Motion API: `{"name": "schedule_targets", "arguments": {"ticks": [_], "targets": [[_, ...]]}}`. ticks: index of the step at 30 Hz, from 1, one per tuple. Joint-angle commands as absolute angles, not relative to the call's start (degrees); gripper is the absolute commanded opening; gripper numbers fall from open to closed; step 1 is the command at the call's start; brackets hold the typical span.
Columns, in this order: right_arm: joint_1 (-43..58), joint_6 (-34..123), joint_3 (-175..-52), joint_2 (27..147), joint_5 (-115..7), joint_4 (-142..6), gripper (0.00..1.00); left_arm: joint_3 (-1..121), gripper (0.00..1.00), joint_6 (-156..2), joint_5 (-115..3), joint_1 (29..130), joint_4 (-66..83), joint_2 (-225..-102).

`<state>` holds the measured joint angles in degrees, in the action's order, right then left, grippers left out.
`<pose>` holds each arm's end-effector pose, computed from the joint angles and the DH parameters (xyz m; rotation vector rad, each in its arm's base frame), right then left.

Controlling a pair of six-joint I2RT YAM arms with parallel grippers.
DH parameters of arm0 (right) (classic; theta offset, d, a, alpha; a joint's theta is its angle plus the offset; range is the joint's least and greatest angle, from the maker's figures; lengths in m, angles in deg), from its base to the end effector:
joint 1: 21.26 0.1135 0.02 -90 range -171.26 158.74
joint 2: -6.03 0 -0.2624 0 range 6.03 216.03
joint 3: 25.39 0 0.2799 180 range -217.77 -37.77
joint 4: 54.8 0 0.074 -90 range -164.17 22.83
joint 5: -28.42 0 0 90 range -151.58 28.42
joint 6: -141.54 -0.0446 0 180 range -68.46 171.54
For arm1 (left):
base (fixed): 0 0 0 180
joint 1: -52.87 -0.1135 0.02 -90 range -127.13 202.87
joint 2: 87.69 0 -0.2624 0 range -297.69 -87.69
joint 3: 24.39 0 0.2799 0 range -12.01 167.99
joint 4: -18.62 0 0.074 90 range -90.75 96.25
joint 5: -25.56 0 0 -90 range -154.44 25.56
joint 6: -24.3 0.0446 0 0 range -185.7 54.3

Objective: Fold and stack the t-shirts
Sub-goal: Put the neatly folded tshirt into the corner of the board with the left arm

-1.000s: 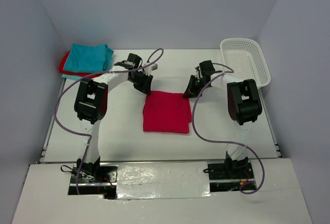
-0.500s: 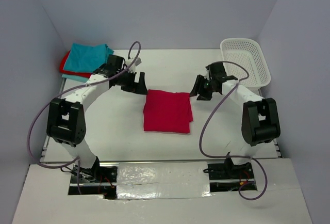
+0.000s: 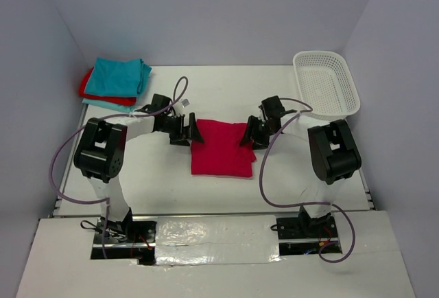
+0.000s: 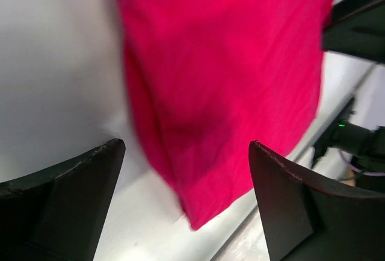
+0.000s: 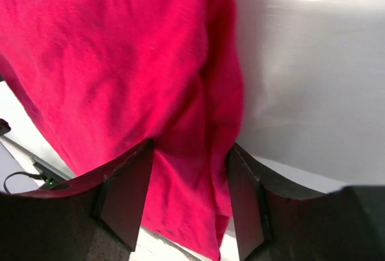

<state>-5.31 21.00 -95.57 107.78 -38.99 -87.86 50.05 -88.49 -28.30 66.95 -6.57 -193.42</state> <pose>0.3426 0.1157 0.1198 0.2300 2.7850 0.7603 0.3729 -0.1207 0.1290 0.0571 2.6038 -1.0491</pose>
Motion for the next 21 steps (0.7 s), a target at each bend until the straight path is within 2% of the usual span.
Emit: {"name": "schedule_targets", "arguments": {"ticks": [1,9,14,15,17,18,19,21], "targets": [[-3.33,20.61,-93.76,111.49,-41.98,-86.77,0.59,47.93,0.99,-90.84,-27.80,69.55,-3.51,-200.34],[-2.01,16.92,-90.77,111.76,-39.09,-82.12,0.49,49.25,0.98,-94.88,-21.91,71.41,-2.21,-212.30],[-1.83,14.54,-87.70,111.06,-38.03,-78.96,0.48,48.55,0.71,-97.96,-16.46,71.41,3.51,-211.88],[-1.83,14.37,-87.43,110.97,-37.94,-78.78,0.48,48.55,0.61,-98.22,-16.19,71.24,4.39,-210.92],[-1.83,14.10,-87.08,111.06,-37.77,-78.16,0.48,48.11,0.51,-100.41,-14.00,70.89,9.21,-209.86],[-1.83,13.84,-87.08,111.14,-37.24,-77.90,0.48,48.37,0.34,-100.94,-13.55,70.88,10.54,-209.08],[-1.83,13.75,-87.08,111.06,-37.32,-77.72,0.48,48.81,0.22,-101.73,-13.37,70.88,12.38,-208.89],[-1.83,13.49,-87.34,110.97,-38.02,-77.89,0.48,49.42,0.11,-102.61,-12.59,70.80,13.88,-208.11]]}}
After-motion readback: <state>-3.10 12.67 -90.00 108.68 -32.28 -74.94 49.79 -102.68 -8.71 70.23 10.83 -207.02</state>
